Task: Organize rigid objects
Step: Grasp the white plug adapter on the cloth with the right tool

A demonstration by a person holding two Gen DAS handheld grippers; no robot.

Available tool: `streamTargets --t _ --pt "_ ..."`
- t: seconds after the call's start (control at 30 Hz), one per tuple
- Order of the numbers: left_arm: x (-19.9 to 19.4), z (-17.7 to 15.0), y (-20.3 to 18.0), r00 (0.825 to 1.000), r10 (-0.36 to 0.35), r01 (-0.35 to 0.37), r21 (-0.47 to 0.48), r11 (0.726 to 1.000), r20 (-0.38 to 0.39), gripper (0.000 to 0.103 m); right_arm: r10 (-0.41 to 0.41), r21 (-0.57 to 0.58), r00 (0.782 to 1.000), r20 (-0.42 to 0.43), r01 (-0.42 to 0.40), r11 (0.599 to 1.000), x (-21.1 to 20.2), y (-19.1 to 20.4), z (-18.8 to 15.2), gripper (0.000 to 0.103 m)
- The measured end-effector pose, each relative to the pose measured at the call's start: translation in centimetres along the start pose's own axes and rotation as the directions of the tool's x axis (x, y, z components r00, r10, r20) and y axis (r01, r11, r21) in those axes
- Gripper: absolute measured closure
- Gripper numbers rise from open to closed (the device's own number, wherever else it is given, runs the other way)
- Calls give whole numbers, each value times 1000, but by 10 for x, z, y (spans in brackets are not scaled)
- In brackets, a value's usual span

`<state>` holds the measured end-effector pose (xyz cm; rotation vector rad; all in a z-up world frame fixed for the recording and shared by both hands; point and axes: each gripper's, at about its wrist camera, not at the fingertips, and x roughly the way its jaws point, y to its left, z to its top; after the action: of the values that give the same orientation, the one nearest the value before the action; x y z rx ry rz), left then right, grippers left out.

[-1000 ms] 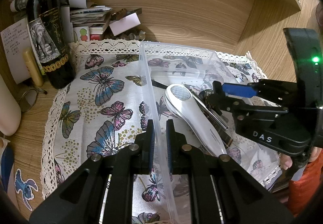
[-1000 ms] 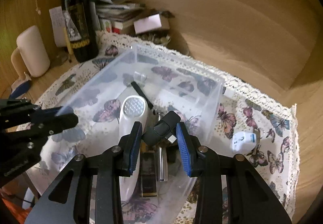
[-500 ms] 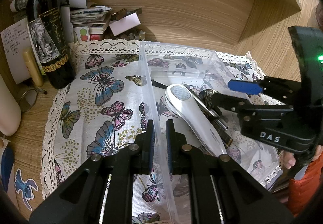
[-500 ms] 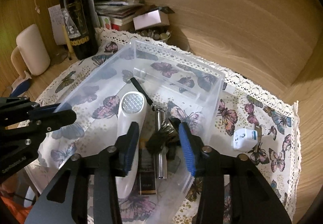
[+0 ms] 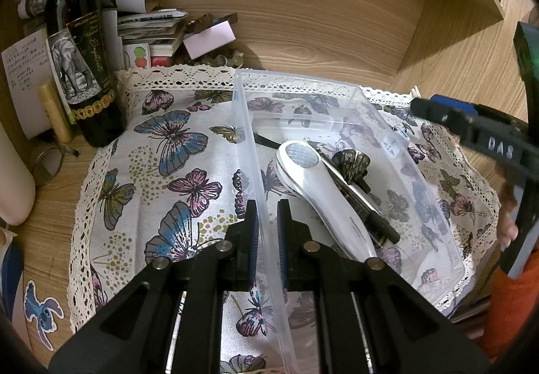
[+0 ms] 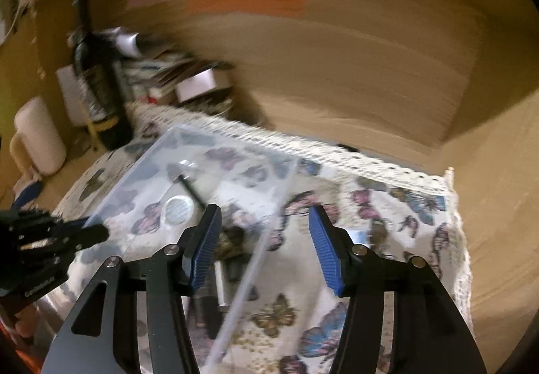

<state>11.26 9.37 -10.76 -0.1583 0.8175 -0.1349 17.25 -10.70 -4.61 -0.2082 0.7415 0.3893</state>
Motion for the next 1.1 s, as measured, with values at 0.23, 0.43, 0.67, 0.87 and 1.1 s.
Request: streamTargets --t 0.23,0.43,0.67,0.87,1.1 --pt "-1 0 1 1000 -2 2 -2 1000 -1 94 -86 84 996 -5 86 993 4 -41 2 53" --pt "-1 -1 1 1000 -1 1 -1 1000 0 94 -98 149 993 -69 108 983 25 -72 -2 52" --pt "-1 -1 3 1000 -4 4 -4 1000 -2 94 -74 159 982 -173 101 982 67 -80 -19 52" --pt "-1 -1 4 1000 -6 6 -9 1000 -1 94 -54 172 970 -236 97 980 96 -82 -31 52" --pt "-1 -1 5 1000 -6 6 -8 1000 -1 94 -43 160 976 -212 78 984 93 -78 -31 58"
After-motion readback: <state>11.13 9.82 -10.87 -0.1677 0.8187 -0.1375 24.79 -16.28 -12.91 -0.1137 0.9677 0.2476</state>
